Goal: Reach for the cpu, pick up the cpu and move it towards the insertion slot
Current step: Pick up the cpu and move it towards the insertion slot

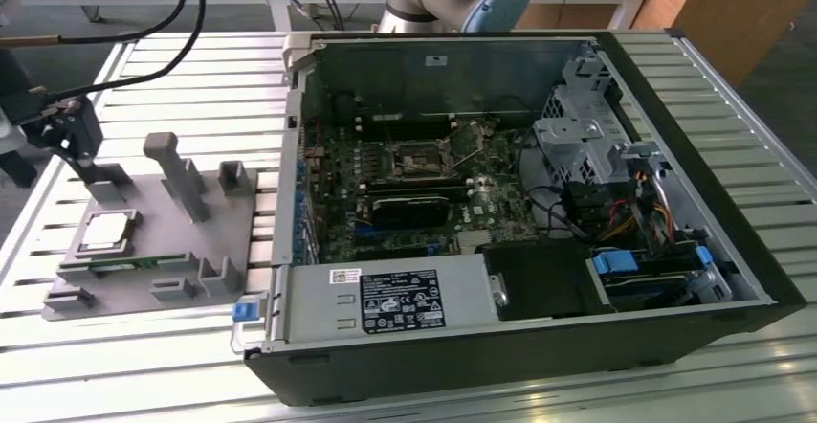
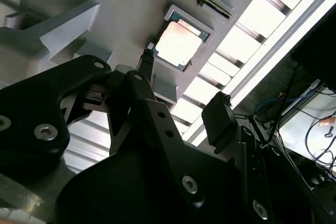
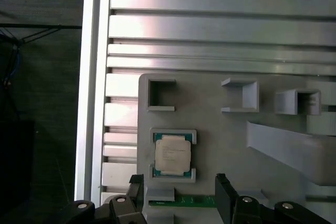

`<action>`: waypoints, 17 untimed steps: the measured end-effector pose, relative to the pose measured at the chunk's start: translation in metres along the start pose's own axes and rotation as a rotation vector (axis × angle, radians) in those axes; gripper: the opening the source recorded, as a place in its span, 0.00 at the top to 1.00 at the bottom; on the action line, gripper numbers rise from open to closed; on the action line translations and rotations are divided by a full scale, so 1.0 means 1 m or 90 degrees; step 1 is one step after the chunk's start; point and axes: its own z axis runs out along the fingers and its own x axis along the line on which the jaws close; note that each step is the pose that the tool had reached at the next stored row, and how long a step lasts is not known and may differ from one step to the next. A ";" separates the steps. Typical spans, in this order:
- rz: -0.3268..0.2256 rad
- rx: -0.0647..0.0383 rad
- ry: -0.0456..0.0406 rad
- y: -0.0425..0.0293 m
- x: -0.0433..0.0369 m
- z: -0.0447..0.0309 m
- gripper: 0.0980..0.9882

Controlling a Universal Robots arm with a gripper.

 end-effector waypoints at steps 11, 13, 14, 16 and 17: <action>0.000 0.000 0.0001 -0.0009 0.0015 0.0085 0.38; 0.000 0.000 0.0001 -0.0011 0.0022 0.0096 0.38; 0.000 0.000 0.0000 -0.0012 0.0026 0.0101 0.38; 0.000 0.000 0.0000 -0.0014 0.0034 0.0108 0.38; 0.000 0.000 0.0000 -0.0015 0.0038 0.0111 0.38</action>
